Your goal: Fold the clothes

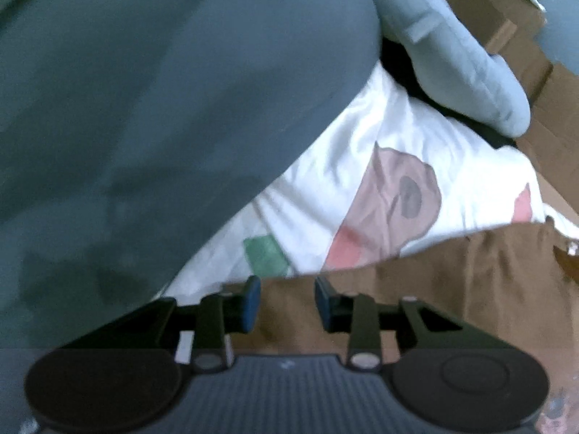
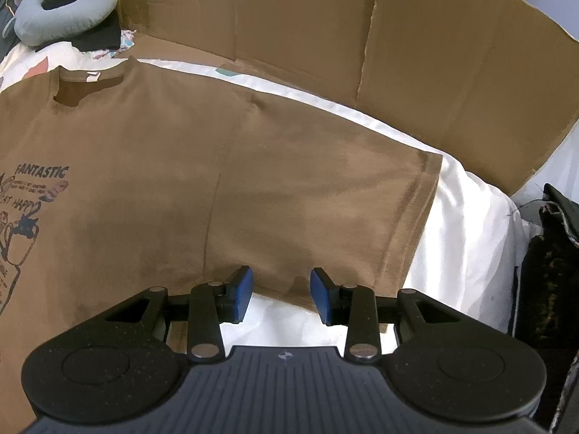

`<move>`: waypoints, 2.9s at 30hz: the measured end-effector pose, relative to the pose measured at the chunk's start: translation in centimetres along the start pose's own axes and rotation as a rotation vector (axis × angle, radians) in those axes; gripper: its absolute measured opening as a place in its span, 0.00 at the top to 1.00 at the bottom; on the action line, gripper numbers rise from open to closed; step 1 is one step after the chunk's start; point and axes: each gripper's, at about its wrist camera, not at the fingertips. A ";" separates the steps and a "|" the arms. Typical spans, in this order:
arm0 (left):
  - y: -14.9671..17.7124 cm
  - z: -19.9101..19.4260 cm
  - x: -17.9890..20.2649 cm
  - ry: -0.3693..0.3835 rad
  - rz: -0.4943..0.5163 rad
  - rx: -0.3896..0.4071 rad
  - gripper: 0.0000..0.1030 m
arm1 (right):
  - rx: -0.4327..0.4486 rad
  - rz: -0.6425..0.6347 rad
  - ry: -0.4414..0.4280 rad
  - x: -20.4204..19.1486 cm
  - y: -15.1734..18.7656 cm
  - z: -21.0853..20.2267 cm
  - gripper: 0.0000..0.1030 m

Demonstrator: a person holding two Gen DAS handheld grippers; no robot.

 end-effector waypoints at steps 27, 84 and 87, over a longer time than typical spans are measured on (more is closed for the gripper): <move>10.7 -1.9 -1.9 -0.113 0.064 -0.089 0.98 | -0.022 0.025 -0.014 -0.5 0.8 1.0 0.59; 3.6 2.5 17.6 0.011 0.307 0.081 0.93 | 0.008 0.326 0.071 6.1 3.2 -2.0 0.69; 3.4 1.9 19.0 0.029 0.312 0.084 0.93 | 0.006 0.310 0.043 5.4 3.4 -1.3 0.68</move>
Point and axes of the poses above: each gripper's, at about its wrist camera, not at the fingertips, and z roughly the way its jaws point, x to its right, y to its underside, and after that the axes turned 15 degrees about -z, right-handed
